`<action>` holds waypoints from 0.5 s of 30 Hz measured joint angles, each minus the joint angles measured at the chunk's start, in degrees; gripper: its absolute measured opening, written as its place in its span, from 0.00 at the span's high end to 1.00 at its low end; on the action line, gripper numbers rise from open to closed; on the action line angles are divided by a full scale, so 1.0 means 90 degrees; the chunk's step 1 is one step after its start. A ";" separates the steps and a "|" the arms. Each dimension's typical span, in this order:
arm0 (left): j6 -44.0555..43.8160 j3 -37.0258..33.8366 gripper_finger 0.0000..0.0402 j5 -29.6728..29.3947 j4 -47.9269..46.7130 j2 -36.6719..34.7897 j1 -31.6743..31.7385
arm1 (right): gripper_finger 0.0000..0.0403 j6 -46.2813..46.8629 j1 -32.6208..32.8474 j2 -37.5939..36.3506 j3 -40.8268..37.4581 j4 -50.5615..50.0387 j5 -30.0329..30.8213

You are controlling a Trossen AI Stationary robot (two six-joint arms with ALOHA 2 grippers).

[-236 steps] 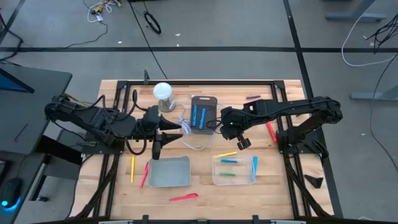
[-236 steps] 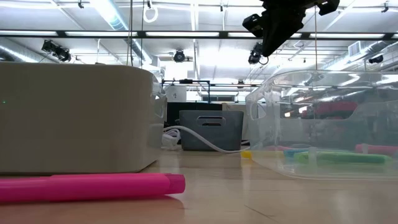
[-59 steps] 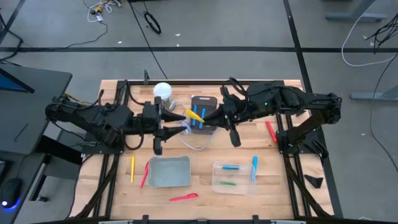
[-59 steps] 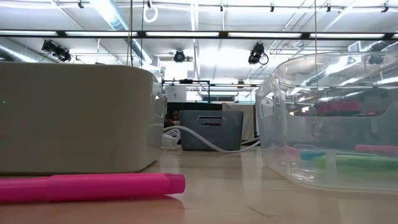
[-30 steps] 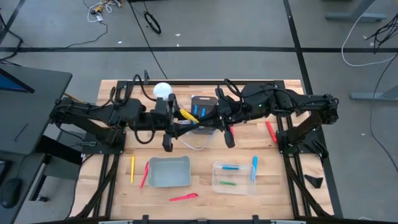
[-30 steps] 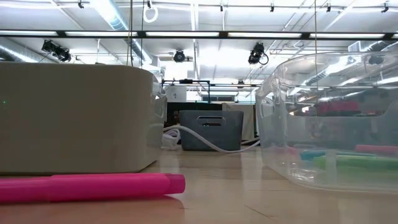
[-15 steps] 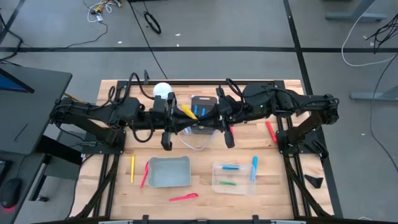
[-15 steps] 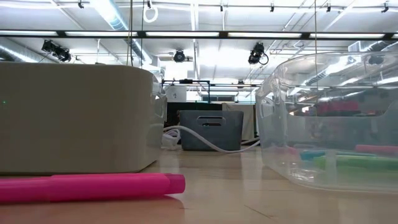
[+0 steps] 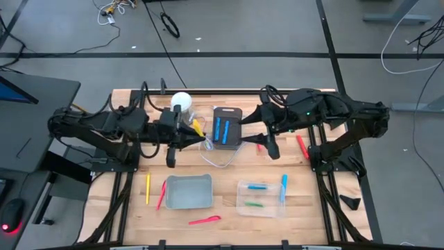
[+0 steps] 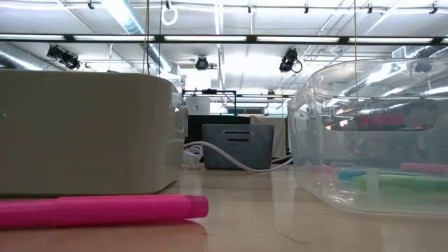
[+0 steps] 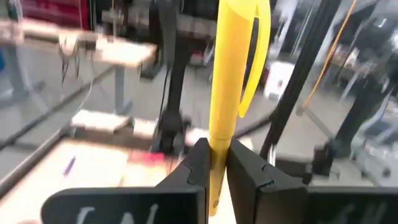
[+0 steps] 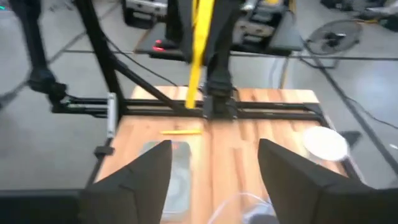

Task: Pick & Place Markers
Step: Put the top yellow highlighter pen into the gray bin

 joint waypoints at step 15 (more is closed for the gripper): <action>-0.0988 0.1662 0.92 0.0543 -0.4446 0.0699 0.0012 | 0.39 -0.0133 -0.0214 -0.0040 0.0002 -0.0298 0.0281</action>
